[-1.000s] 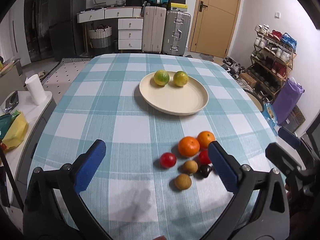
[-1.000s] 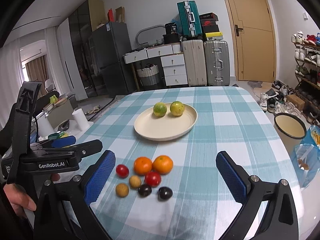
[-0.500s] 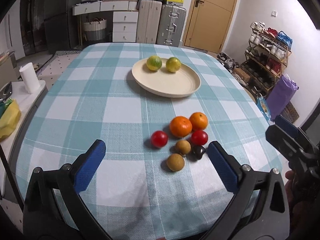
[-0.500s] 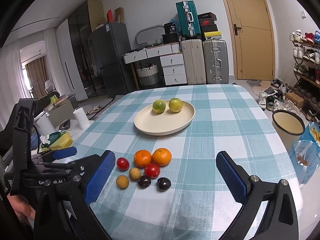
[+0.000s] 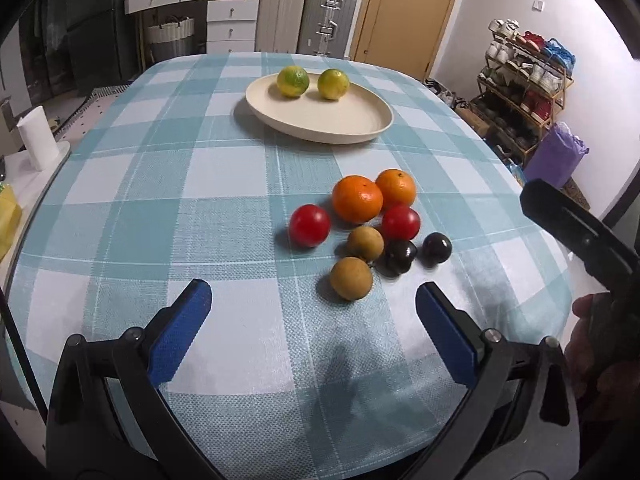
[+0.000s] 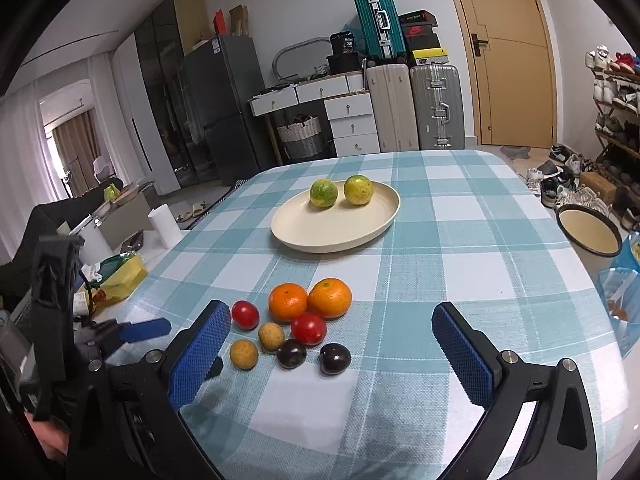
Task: Organize fruits
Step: 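Move the left gripper to the small brown kiwi-like fruit and grasp it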
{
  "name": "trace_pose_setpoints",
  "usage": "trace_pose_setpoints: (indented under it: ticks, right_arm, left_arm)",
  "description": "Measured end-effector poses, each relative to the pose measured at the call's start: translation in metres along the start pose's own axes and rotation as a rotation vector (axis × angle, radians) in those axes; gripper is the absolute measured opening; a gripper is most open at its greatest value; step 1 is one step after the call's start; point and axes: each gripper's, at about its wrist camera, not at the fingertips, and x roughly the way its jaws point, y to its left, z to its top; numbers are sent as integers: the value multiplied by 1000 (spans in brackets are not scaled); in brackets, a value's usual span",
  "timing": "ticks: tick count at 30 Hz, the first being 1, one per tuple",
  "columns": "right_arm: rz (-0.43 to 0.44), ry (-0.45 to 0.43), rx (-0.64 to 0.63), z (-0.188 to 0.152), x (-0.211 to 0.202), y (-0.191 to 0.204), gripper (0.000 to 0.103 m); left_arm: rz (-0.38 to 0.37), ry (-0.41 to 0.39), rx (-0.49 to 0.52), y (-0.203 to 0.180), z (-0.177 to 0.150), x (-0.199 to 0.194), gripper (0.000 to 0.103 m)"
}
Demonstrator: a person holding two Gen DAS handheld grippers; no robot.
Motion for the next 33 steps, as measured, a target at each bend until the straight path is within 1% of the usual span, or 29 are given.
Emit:
trace_pose_setpoints:
  ticks: [7,9,15,18,19,22,24,26,27,28,30,31,32,33]
  right_arm:
    - [0,-23,-4,-1,-4,0,103]
    - [1,-18,-1,-3,-4,-1,103]
    - [-12,-14,-4,-6,-4,-7,103]
    - [-19,-16,12,-6,-2,-12,103]
    - [-21,-14,23,-6,-1,-14,103]
    - [-25,-10,23,-7,1,-17,103]
    - [-27,-13,23,-7,2,-17,103]
    - [-26,-15,19,-7,1,-17,103]
    - [-33,-18,17,-7,1,-16,103]
    - [-36,-16,14,-8,1,-16,103]
    - [-36,-9,8,-10,1,-15,103]
    - [-40,-5,2,-11,1,-14,103]
    - [-45,-1,-2,-12,1,-14,103]
    - [-49,2,-3,-12,1,-14,103]
  left_arm:
    - [-24,4,-6,-4,-6,2,101]
    - [-39,2,6,-8,-7,3,101]
    - [-43,1,40,-14,-9,12,100]
    - [-76,4,46,-16,-8,17,92]
    - [-75,2,50,-16,-8,18,92]
    - [-76,-3,60,-16,-6,22,81]
    - [-96,2,42,-11,-5,25,72]
    - [-121,11,10,-4,-4,28,66]
    - [-147,18,-4,-1,-4,30,63]
    - [-154,21,-12,1,-3,32,61]
    - [-162,26,-8,2,-3,35,50]
    - [-167,27,-5,1,-4,36,48]
    - [-175,28,0,1,-3,37,44]
    - [-181,28,5,0,-4,37,36]
